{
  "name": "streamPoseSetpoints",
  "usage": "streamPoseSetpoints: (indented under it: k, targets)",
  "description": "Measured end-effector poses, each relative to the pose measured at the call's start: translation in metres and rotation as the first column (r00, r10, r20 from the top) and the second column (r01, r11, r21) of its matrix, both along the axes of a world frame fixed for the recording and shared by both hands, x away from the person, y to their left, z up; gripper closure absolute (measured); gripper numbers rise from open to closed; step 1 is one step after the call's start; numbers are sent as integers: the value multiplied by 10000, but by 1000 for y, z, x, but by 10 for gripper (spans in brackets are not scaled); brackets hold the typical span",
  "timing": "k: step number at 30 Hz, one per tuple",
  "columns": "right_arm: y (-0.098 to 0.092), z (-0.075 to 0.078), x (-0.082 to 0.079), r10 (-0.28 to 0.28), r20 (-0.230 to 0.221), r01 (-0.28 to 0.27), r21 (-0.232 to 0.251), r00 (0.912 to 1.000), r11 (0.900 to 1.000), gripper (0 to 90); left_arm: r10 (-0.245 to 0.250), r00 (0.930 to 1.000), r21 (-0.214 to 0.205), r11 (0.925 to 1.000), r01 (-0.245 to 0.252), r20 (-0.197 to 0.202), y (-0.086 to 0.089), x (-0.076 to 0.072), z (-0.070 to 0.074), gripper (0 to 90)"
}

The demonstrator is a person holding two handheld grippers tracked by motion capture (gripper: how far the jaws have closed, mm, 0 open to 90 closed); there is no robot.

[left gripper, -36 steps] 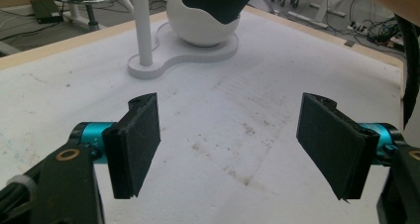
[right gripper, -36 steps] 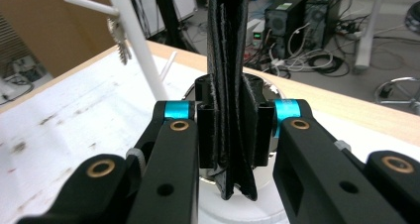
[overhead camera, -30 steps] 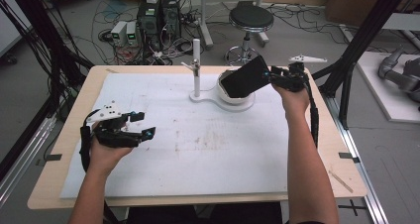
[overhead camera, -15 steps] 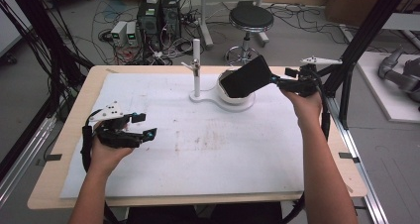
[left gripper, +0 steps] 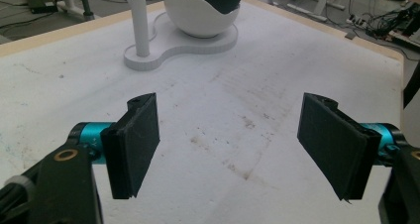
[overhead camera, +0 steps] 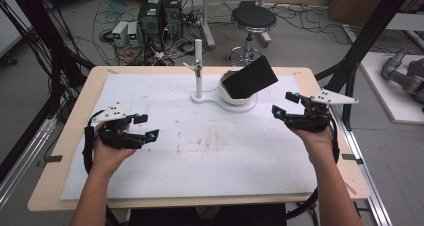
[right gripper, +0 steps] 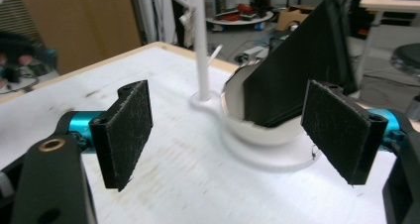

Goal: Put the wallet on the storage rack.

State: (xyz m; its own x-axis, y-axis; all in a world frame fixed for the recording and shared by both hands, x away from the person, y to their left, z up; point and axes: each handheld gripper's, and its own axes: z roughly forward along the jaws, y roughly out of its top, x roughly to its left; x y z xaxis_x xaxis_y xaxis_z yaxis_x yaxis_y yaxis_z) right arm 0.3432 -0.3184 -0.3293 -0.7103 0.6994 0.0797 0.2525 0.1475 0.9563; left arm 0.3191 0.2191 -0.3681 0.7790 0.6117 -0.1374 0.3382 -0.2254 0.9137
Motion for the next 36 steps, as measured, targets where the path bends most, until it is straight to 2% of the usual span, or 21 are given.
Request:
streamPoseSetpoints:
  k: [4, 8, 11, 12, 24, 36]
  targets:
    - [1, -22, -10, 134, -46, -133, 26, 9999, 9999, 198, -96, 10000, -61, 9999, 96, 25, -1, 1, -1, 229]
    - [3, -40, -17, 219, -58, -218, 54, 9997, 9997, 196, -268, 9996, 88, 9996, 268, -106, -6, 4, -4, 205]
    - [5, -49, -18, 252, -362, -256, -88, 9990, 9996, 196, -381, 9991, 144, 9992, 384, -187, -9, 6, -7, 190]
    - [5, -50, -18, 219, -313, -223, -128, 9993, 9997, 196, -399, 9990, 163, 9991, 402, -193, -11, 6, -8, 190]
    - [5, -54, -16, 65, -421, -74, -209, 9991, 9998, 196, -336, 9989, 222, 9992, 343, -338, -14, 7, -15, 184]
    - [4, -56, -13, 76, -537, -89, -230, 9985, 9997, 196, -239, 9992, 235, 9994, 247, -329, -13, 7, -14, 184]
